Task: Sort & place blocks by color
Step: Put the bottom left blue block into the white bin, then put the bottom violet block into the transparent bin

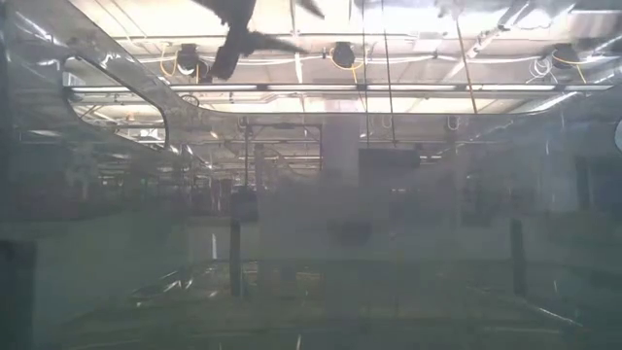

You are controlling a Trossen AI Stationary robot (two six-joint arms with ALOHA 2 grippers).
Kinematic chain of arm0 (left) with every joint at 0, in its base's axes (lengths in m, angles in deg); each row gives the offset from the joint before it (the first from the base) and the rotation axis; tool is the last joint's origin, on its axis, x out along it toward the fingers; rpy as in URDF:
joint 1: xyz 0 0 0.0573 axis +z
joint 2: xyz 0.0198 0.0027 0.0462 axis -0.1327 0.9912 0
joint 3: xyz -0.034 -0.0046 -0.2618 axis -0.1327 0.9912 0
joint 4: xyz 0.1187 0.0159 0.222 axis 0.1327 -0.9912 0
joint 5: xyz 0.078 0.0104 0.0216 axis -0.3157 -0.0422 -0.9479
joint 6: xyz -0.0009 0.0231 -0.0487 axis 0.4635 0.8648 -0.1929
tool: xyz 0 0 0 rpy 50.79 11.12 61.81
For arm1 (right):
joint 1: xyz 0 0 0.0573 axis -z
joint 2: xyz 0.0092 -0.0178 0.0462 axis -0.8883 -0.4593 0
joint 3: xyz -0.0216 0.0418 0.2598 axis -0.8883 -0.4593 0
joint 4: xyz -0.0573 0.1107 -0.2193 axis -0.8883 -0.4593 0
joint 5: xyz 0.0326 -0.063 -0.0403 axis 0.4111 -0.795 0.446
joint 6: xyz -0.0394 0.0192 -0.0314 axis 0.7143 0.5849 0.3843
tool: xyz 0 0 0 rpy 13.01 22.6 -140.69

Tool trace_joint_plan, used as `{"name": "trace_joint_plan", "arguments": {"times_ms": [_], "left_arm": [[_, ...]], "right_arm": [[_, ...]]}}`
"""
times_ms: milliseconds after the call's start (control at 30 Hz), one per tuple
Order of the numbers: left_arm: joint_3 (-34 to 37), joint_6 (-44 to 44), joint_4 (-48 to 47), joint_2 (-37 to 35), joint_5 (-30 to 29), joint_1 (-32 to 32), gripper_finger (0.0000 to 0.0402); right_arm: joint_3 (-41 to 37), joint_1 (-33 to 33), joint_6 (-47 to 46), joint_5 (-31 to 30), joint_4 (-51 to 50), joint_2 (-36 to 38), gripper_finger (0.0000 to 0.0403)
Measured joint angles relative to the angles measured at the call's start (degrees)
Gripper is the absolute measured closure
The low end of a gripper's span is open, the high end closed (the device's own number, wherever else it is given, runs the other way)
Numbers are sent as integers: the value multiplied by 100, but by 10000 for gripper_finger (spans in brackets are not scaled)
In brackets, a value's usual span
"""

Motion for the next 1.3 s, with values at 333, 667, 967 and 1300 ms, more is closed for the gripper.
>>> {"name": "trace_joint_plan", "arguments": {"times_ms": [333,667,967,1300], "left_arm": [[2,-881,-2151,0,998,-347,195],[2,-2699,-4292,0,1952,-1529,195],[2,-5704,-5489,109,1970,-3017,195],[9,-7036,-5194,1016,2706,-3581,195]], "right_arm": [[-4,-1564,-1265,-30,-548,-798,290],[-2,-1799,-1300,-42,-545,-1354,140],[-2,-1798,-1188,-28,-538,-1320,82],[-2,-1798,-929,-63,-543,-1318,90]]}}
